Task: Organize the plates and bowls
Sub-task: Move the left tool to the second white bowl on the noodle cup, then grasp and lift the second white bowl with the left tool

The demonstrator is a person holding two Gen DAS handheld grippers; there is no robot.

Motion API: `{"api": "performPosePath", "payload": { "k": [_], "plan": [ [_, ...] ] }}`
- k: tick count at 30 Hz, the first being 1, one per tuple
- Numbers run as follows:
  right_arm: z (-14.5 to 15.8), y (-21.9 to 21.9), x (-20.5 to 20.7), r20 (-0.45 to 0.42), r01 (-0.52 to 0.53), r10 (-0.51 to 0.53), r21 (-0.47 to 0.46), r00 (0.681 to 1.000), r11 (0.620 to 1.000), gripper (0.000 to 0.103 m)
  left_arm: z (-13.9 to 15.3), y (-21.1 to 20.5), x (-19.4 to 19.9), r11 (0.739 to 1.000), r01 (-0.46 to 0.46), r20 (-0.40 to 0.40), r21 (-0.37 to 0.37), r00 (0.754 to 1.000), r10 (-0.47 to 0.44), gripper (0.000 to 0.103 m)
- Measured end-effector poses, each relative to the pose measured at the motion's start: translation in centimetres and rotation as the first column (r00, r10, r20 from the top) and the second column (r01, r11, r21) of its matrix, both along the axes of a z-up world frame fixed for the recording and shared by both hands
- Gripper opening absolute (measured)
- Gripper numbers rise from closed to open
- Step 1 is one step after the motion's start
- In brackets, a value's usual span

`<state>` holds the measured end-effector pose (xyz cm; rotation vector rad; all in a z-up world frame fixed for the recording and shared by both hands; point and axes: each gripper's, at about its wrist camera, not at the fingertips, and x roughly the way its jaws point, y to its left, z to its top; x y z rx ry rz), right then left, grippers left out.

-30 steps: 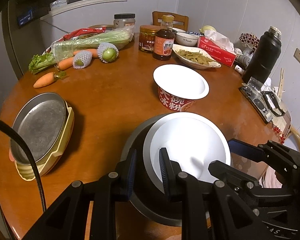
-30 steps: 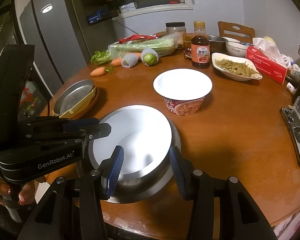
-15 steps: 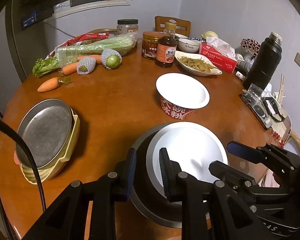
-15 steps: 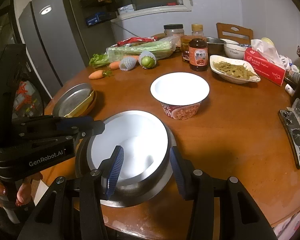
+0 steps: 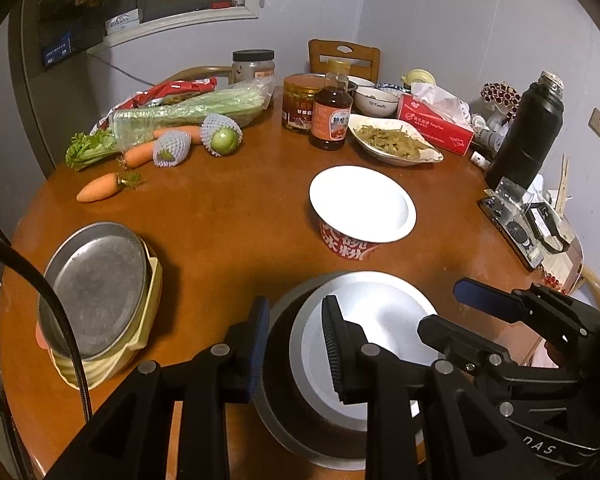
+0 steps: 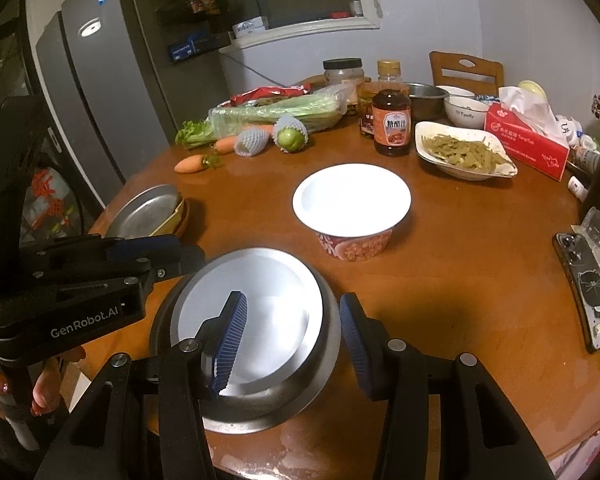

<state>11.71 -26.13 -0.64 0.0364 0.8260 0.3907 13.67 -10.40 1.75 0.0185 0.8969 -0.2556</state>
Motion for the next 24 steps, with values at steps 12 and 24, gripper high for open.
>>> {"api": "performPosePath", "payload": {
  "k": [12,24],
  "plan": [
    [0.9,-0.3,1.7,0.004,0.008,-0.008,0.003,1.000,1.000,0.051,0.8,0.1,1.8,1.000,-0.010,0.002,-0.010,1.000,0.010,0.031],
    [1.0,-2.0,5.0,-0.013,0.079,-0.079,0.015,0.997,0.997,0.052,1.6,-0.9,4.8,1.000,0.005,0.018,0.004,1.000,-0.005,0.034]
  ]
}}
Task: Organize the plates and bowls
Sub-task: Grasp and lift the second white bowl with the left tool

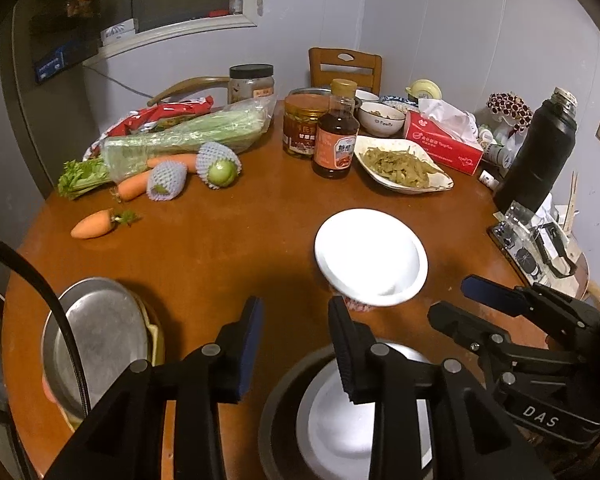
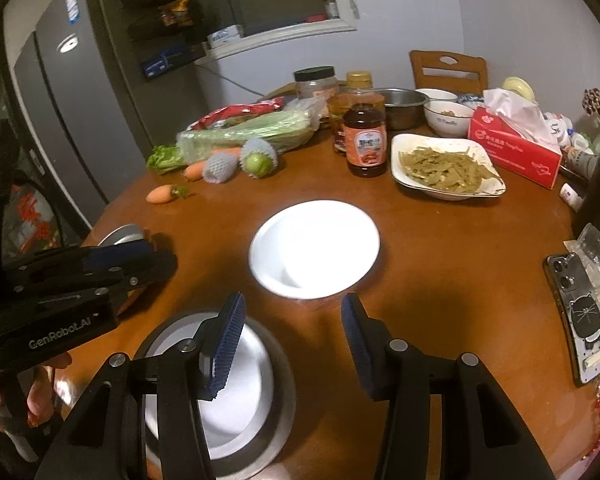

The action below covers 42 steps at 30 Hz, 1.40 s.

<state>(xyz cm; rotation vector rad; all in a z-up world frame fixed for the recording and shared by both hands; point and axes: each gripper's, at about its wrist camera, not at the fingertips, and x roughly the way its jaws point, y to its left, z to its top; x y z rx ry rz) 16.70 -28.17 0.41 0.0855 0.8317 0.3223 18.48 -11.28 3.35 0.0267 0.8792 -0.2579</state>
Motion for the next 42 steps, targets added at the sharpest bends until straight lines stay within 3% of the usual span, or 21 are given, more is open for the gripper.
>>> {"api": "performPosePath", "payload": {
  "k": [21,31,42],
  "plan": [
    [-2.8,-2.4,5.2,-0.057,0.091,-0.091,0.003,0.994,0.996,0.052,-2.6,-3.5,6.2,0.998,0.059,-0.075,-0.006,0.995,-0.060,0.036],
    [-3.5,-1.9,6.2,-0.057,0.072,-0.072,-0.009,0.996,0.997,0.051,-4.0,-4.0,7.7,0.998,0.065,-0.117,-0.020,0.991,-0.067,0.036],
    [-4.5,-1.5,7.2,-0.073,0.054,-0.055,-0.011,0.996,0.998,0.039,-6.2,-4.2,9.2,0.995,0.070,-0.198,-0.069,0.977,-0.082,0.036]
  ]
}}
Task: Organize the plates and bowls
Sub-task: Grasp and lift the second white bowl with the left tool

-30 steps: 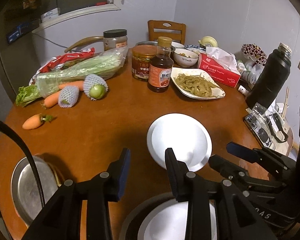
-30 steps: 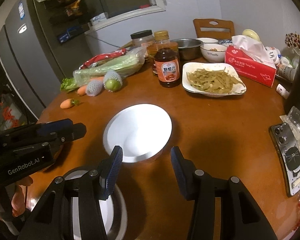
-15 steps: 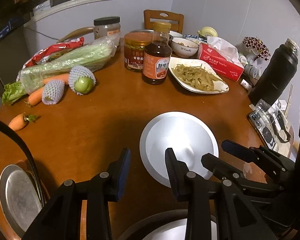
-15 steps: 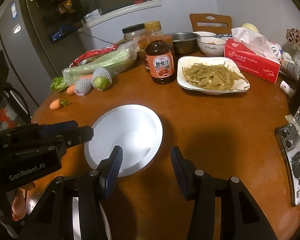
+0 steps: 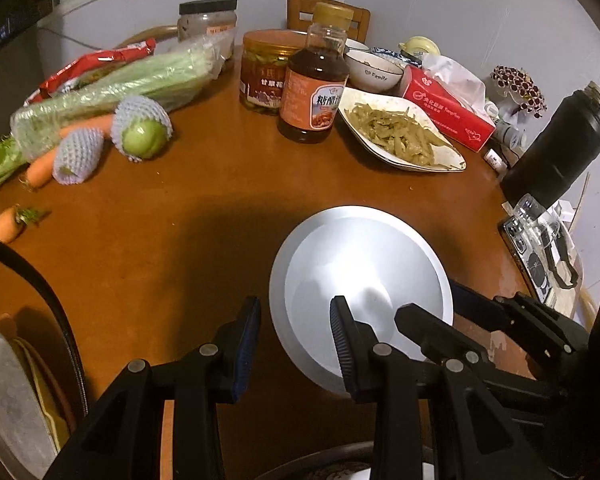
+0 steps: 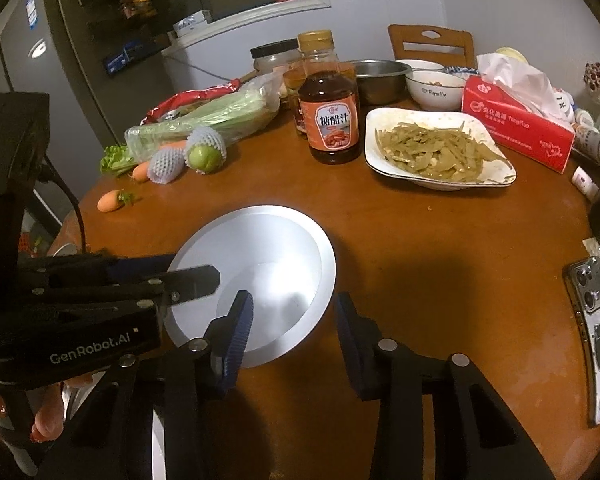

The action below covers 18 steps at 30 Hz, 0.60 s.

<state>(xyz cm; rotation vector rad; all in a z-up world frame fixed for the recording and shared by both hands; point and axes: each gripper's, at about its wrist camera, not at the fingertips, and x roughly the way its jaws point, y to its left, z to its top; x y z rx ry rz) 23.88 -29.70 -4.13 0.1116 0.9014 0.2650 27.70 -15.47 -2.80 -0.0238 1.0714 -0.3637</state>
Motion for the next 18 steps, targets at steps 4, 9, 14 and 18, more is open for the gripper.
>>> {"api": "performPosePath", "payload": {
  "k": [4,9,14,18],
  "plan": [
    [-0.1,0.1,0.1,-0.003,-0.003,0.003,0.002,1.000,1.000,0.037,-0.2,0.0,0.2,1.000,0.009,-0.010,-0.017,1.000,-0.009,0.031],
    [0.3,0.4,-0.1,0.016,-0.011,0.011,-0.008,1.000,1.000,0.037,0.2,0.2,-0.2,0.999,0.018,0.004,-0.048,1.000,-0.017,0.029],
    [0.9,0.6,-0.5,0.027,-0.017,0.017,-0.006,1.000,1.000,0.037,1.0,0.4,-0.8,0.999,0.012,0.025,-0.047,1.000,-0.011,0.029],
    [1.7,0.8,-1.0,0.044,-0.025,0.025,-0.006,0.999,1.000,0.037,2.1,0.7,-1.6,0.999,0.006,0.054,-0.043,0.999,-0.004,0.029]
  ]
}}
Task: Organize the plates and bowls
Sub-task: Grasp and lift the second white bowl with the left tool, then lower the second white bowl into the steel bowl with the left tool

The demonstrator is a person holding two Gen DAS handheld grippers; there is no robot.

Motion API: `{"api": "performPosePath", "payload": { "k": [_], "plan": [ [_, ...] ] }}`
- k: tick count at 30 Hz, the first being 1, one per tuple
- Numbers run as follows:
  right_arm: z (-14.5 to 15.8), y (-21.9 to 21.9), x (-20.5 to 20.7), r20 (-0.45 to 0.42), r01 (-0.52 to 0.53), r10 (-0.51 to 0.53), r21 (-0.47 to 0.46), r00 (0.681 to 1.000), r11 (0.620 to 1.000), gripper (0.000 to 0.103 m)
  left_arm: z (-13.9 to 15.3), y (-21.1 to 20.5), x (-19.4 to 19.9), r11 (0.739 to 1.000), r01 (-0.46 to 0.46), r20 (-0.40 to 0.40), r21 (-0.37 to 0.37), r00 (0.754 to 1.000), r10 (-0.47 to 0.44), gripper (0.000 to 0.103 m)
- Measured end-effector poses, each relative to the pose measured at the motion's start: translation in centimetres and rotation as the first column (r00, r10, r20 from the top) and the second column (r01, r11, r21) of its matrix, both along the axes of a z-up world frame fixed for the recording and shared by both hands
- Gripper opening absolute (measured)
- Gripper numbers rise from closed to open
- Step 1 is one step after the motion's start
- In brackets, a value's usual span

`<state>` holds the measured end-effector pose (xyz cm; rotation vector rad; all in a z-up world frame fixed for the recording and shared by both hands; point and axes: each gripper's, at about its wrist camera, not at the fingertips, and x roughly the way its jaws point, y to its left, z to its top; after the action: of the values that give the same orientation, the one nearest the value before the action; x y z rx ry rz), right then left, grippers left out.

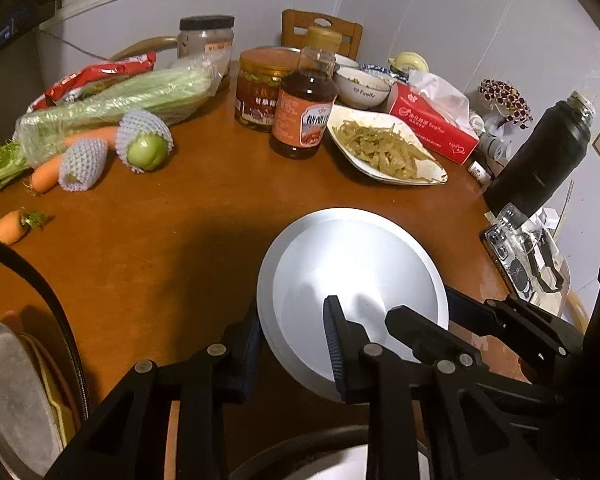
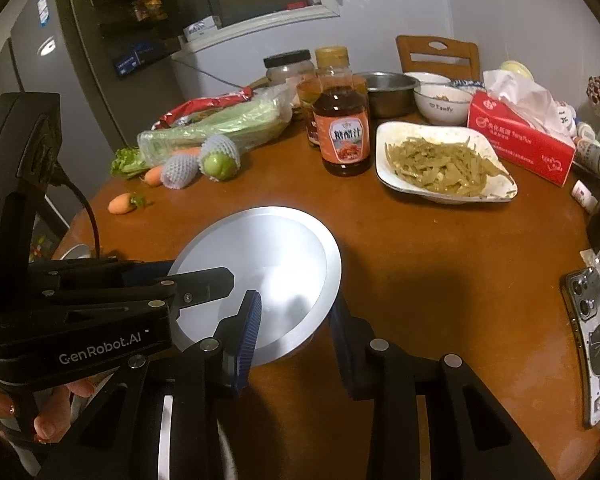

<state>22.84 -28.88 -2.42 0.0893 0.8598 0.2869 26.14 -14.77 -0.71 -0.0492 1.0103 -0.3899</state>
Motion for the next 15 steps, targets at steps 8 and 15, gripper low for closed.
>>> {"api": "performPosePath", "payload": {
  "k": [8,15],
  "plan": [
    [2.0,0.8,-1.7,0.044,-0.023,0.023,0.002,0.999,1.000,0.037,2.1,1.0,-2.1,1.000,-0.016,0.050,0.002,0.999,0.016,0.029],
    [3.6,1.5,-3.5,0.084,-0.036,0.035,0.005,0.996,0.999,0.037,3.9,1.8,-4.3,1.000,-0.028,0.096,-0.003,0.995,0.028,0.029]
  ]
}}
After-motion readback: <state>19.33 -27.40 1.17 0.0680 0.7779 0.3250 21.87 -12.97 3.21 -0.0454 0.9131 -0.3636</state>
